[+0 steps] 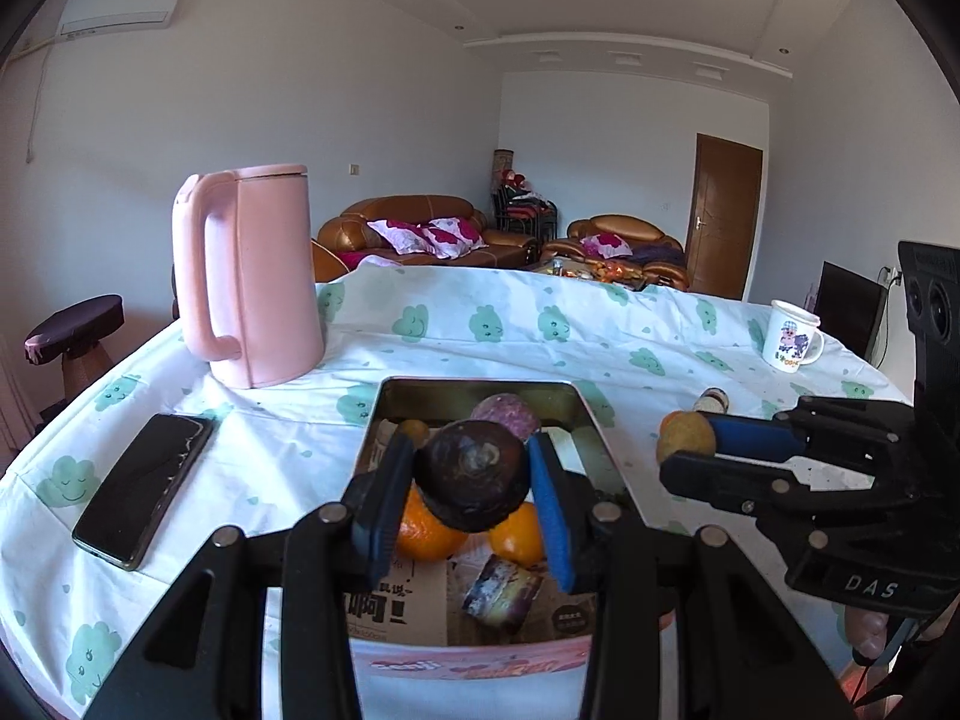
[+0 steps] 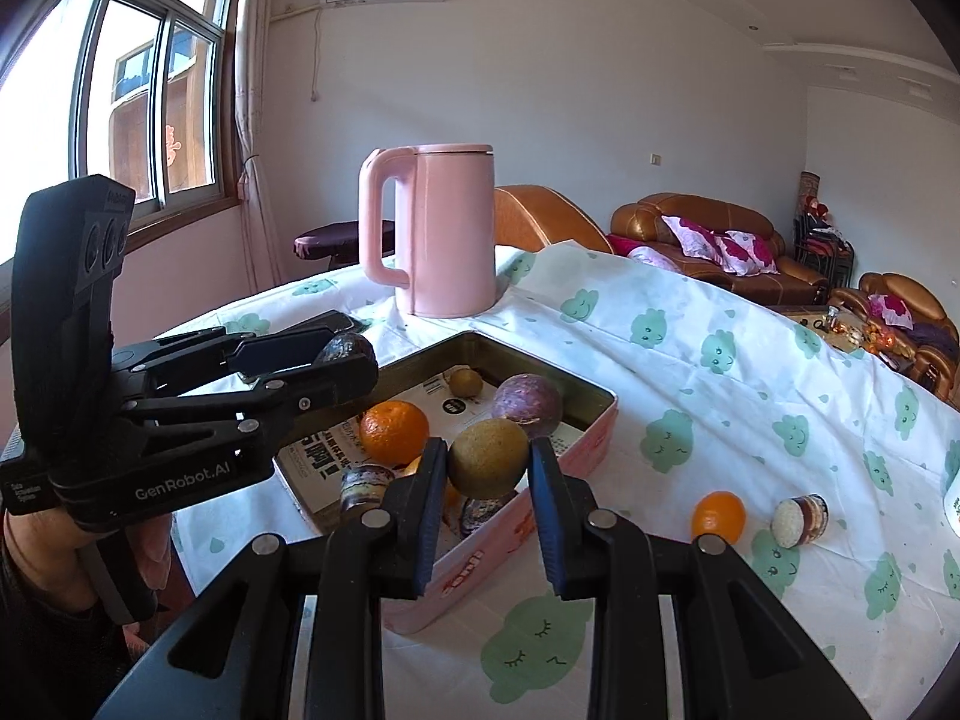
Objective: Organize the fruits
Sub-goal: 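Carry the dark brown fruit and the yellow fruit over the pink tin with both tools, then open both tools to drop the two fruits into the pink tin, then grasp the orange with the left tool while the right tool grasps the small brown jar, then carry the orange and the small jar toward the pink tin with both tools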
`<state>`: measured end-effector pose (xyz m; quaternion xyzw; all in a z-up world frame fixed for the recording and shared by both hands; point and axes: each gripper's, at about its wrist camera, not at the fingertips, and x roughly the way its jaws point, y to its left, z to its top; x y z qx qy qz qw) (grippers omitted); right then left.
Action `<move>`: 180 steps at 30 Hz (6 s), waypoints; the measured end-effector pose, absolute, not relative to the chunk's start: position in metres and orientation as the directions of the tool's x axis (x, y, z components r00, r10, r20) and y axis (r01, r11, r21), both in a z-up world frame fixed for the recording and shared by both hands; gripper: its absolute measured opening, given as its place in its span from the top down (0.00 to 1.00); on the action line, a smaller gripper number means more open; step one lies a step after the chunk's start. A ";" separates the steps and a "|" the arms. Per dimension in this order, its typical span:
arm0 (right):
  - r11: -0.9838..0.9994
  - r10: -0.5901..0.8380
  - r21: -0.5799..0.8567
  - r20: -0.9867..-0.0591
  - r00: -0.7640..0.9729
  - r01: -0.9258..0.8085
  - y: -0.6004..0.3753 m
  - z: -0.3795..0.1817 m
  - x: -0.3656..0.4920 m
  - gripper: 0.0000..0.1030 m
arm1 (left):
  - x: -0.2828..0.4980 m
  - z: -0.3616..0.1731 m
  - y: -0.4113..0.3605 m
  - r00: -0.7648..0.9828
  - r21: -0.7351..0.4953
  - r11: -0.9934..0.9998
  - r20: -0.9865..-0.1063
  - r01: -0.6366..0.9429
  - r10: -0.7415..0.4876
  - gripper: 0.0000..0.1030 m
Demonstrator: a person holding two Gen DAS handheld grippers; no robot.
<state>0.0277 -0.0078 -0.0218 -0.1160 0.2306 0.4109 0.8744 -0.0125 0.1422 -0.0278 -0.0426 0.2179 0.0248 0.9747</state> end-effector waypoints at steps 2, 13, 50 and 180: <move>0.619 0.666 -0.018 -0.517 0.537 -0.785 0.002 -0.027 0.025 0.71 | -0.014 -0.034 0.145 0.897 -0.070 0.995 -0.440 -0.073 0.035 0.60; 0.589 0.634 -0.010 -0.615 0.469 -0.808 0.029 -0.056 0.032 0.71 | -0.012 -0.054 0.158 0.863 -0.068 0.992 -0.502 -0.105 0.057 0.60; 0.874 0.379 0.046 -0.690 0.617 -0.484 -0.122 -0.063 0.181 0.48 | 0.081 -0.028 0.010 0.859 -0.052 0.991 -0.494 0.120 -0.130 0.21; 0.898 0.413 0.008 -0.360 0.837 -0.440 -0.148 -0.023 0.084 0.68 | 0.066 -0.025 -0.004 0.930 -0.045 0.989 -0.336 0.140 -0.147 0.64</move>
